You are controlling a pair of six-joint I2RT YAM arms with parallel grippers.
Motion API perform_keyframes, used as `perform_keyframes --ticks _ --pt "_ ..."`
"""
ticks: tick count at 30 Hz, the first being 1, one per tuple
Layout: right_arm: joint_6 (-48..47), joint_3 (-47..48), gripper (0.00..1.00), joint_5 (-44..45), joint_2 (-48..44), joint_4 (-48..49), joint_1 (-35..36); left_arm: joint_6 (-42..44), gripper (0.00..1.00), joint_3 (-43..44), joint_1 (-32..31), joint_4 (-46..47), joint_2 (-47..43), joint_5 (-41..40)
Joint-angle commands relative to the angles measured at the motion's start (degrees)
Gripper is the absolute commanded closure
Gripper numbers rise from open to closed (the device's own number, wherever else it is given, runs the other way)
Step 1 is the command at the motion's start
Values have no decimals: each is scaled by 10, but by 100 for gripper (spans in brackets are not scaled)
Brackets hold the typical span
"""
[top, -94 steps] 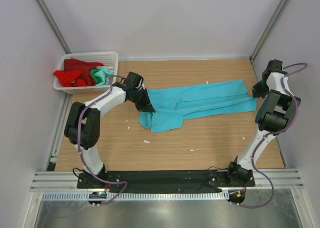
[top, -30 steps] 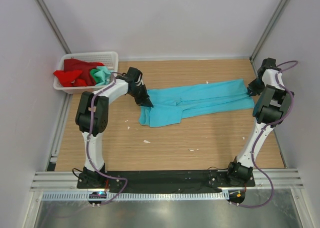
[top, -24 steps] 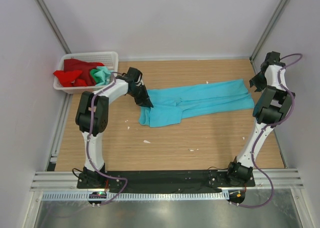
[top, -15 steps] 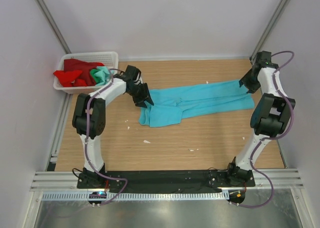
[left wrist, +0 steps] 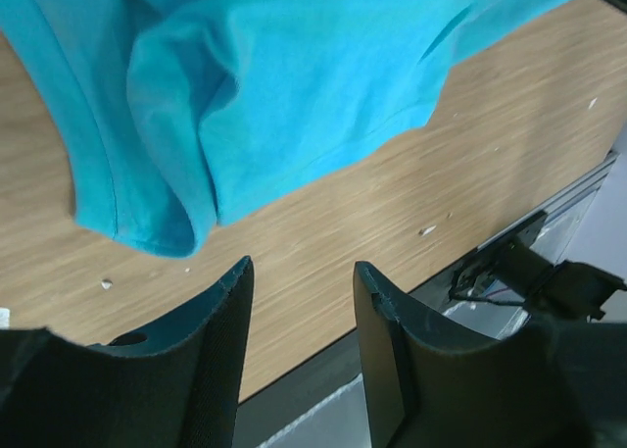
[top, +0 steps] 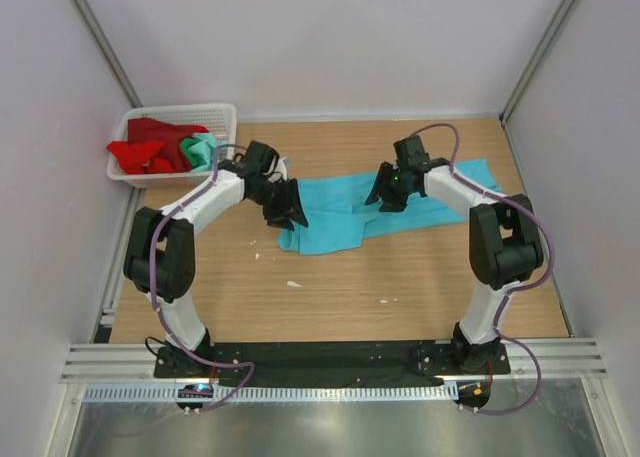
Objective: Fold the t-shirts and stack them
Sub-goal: Fold the tshirt
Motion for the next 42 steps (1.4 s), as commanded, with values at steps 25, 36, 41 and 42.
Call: perform_keyframes --ticks 25,36,41,42 --pt "109 -196 64 -104 -40 189 90 21 63 -41 -10 -42 -44 -3" --pt "223 -112 88 -200 -37 207 76 37 53 -1 -4 -74 -51 -34" --pt "276 -80 89 -244 8 266 42 31 62 -8 -1 -60 -42 -29" --pt "285 -75 89 -253 25 286 37 31 69 -8 0 -58 -40 -29"
